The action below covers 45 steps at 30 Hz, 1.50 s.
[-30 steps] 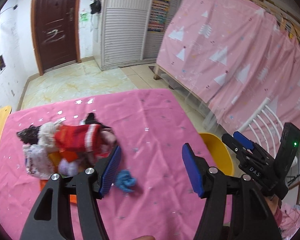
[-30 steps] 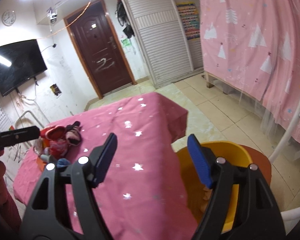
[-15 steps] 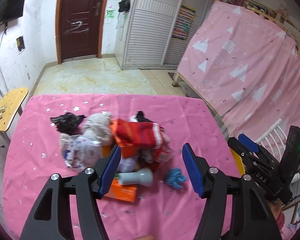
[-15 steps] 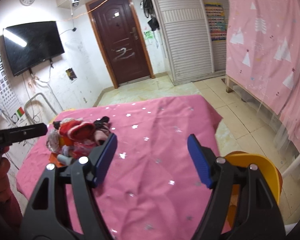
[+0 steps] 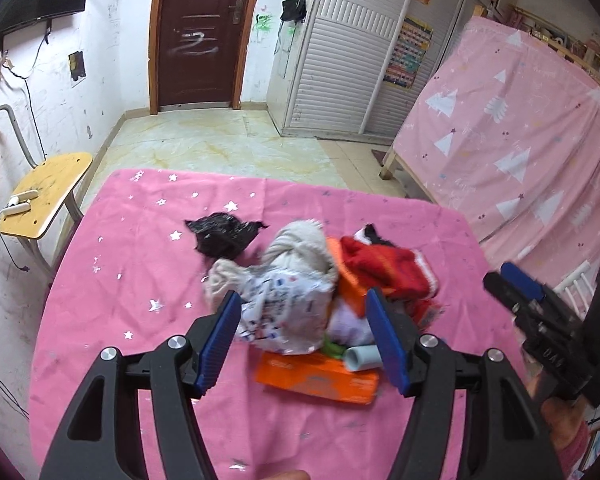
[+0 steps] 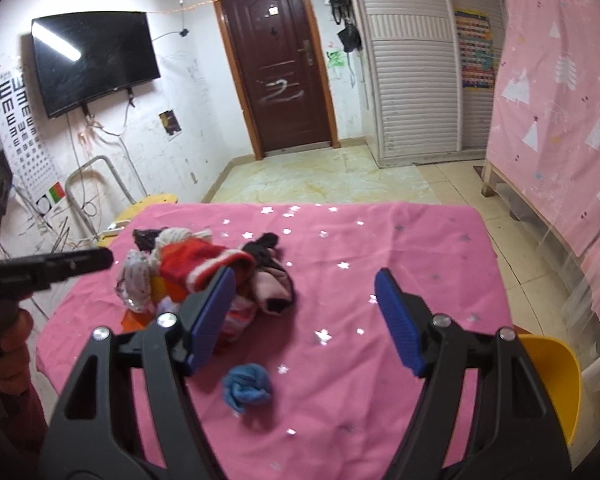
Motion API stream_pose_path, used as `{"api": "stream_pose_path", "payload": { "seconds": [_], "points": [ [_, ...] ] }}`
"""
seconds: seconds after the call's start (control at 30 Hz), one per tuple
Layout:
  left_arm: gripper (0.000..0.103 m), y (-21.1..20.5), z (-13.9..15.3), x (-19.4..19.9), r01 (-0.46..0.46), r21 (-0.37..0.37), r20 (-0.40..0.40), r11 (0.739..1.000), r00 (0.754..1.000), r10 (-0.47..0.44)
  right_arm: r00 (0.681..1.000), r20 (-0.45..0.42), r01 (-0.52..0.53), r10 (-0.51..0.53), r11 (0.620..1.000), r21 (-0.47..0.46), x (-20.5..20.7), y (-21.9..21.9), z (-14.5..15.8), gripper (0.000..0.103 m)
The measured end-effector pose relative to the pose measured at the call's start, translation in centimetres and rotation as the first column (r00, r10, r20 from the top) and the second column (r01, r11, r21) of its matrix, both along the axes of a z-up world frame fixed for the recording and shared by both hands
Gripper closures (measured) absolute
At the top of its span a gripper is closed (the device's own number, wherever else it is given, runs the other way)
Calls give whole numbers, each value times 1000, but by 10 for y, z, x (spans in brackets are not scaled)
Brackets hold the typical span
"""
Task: Collect trash
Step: 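Move both open tools back over the trash pile on the table, then grasp the printed plastic bag with the left tool while the right tool grasps the red sock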
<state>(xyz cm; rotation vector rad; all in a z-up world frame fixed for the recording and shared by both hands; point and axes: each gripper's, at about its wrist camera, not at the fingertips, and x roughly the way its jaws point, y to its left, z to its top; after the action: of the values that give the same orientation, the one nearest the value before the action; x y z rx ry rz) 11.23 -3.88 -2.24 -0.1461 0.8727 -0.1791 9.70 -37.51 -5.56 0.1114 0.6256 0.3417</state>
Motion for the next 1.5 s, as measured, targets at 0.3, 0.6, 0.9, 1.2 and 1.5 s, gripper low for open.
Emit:
{"api": "stream_pose_path", "payload": {
  "seconds": [0.3, 0.6, 0.9, 1.2, 1.5],
  "points": [
    [40, 5, -25, 3, 42, 27, -38, 999, 998, -41, 999, 1, -42, 42, 999, -34, 8, 27, 4, 33],
    [40, 11, -45, 21, 59, -12, -85, 998, 995, -60, 997, -5, -78, 78, 995, -63, 14, 49, 7, 28],
    [65, 15, -52, 23, 92, -57, -81, 994, 992, -97, 993, -18, -117, 116, 989, -86, 19, 70, 5, 25],
    [75, 20, -37, 10, 86, -56, -30, 995, 996, -88, 986, -33, -167, 164, 981, -99, 20, 89, -1, 25],
    [75, 36, -22, 3, 39, -64, 2, 997, 999, -39, 982, -54, -183, 178, 976, -115, 31, 106, -8, 25]
  ]
}}
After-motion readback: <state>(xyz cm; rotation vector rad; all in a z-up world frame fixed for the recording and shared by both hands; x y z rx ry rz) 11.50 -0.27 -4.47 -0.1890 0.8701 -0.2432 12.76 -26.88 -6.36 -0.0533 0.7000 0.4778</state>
